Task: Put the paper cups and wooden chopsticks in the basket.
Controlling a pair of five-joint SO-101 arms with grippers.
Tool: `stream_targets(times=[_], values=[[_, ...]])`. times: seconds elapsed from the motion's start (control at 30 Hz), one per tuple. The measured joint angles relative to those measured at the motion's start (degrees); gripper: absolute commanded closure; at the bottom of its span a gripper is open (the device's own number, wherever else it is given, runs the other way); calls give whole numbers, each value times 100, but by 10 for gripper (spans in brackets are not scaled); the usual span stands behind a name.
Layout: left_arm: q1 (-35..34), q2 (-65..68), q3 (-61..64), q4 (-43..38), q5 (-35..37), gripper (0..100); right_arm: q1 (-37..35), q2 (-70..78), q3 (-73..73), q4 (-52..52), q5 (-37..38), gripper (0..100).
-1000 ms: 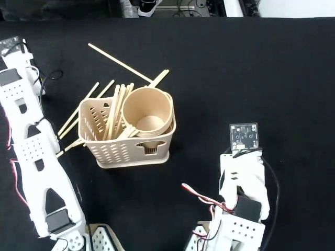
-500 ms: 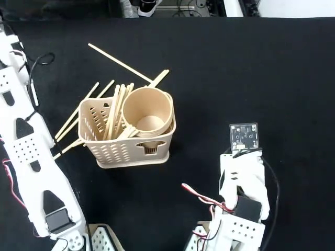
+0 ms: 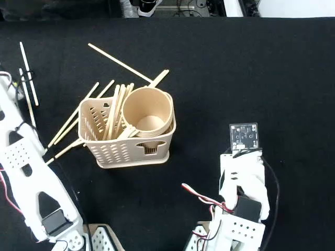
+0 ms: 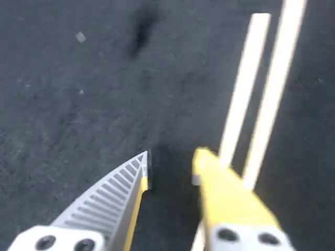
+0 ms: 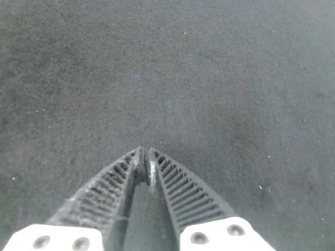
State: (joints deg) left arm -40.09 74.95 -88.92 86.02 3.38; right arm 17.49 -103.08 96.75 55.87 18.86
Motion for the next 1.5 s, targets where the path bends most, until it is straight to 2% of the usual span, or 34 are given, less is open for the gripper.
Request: stream_targets(times=[0.33,0.63,0.93,1.0,1.17,1.3,1.5], values=[[53,255,9,-273,149,762,0,0,0,0,0,984],[229,158,-369,237,185,762,0,0,0,0,0,984],[475,466,-343,-448,554,763,0,0,0,0,0,984],[475,563,-325,-580,563,790,0,0,0,0,0,984],[492,835,-466,-738,492,971,0,0,0,0,0,984],[527,949,-440,-756,334,971,0,0,0,0,0,984],[501,818,-633,70,316,972,0,0,0,0,0,984]])
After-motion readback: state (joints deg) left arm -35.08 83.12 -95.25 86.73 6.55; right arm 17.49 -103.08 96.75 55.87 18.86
